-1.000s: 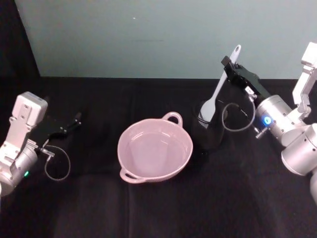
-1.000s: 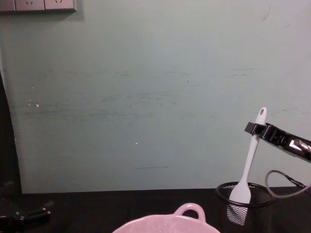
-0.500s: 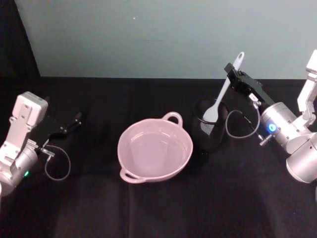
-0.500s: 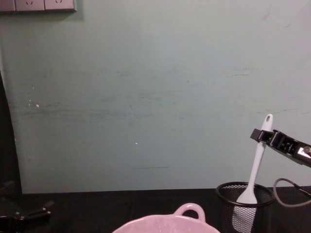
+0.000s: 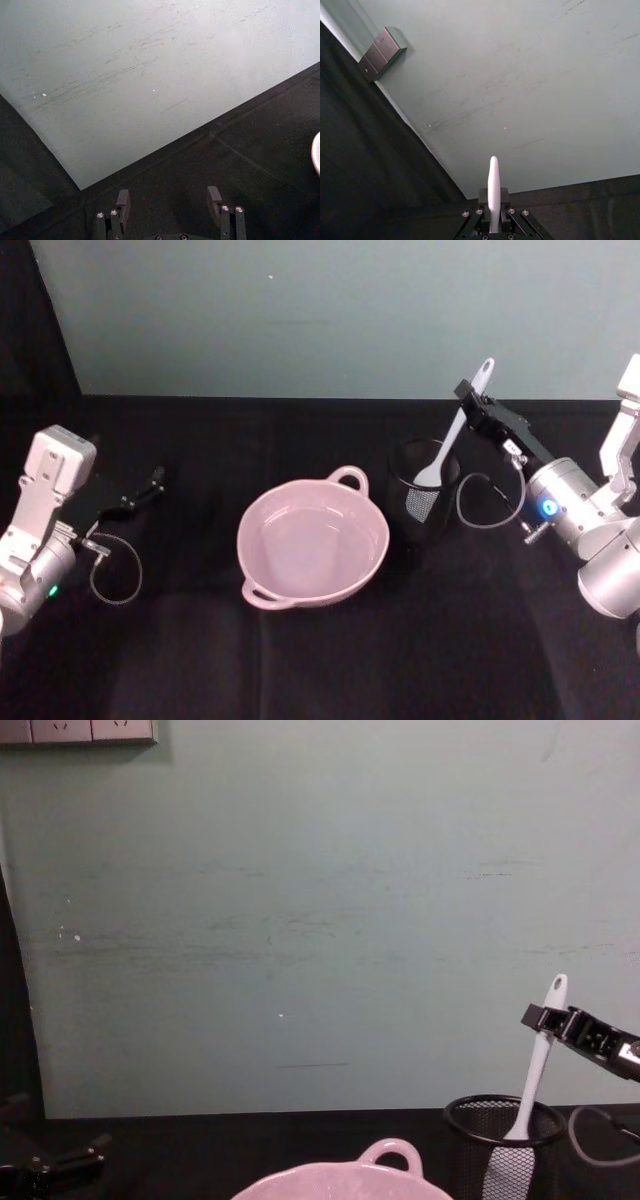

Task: Use the one hand to pick up the spoon and stir the clear water in the bowl.

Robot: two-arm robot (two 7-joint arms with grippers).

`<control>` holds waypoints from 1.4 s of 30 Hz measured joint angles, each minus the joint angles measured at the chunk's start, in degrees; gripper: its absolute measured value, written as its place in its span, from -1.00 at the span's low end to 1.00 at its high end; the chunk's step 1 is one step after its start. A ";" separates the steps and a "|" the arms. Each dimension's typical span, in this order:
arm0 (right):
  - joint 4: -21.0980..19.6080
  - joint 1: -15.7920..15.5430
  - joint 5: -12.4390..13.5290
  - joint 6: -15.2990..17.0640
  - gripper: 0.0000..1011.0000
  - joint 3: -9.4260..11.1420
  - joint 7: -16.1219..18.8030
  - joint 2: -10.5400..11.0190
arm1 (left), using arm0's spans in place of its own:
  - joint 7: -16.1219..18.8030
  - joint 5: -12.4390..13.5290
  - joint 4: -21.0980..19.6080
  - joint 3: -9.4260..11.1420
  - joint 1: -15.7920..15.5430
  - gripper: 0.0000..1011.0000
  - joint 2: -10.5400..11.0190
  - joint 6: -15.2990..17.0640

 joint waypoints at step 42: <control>1.21 -0.38 0.50 -0.98 -0.19 -0.46 2.23 -0.02 | 0.00 0.00 0.00 0.00 0.00 1.00 0.00 0.00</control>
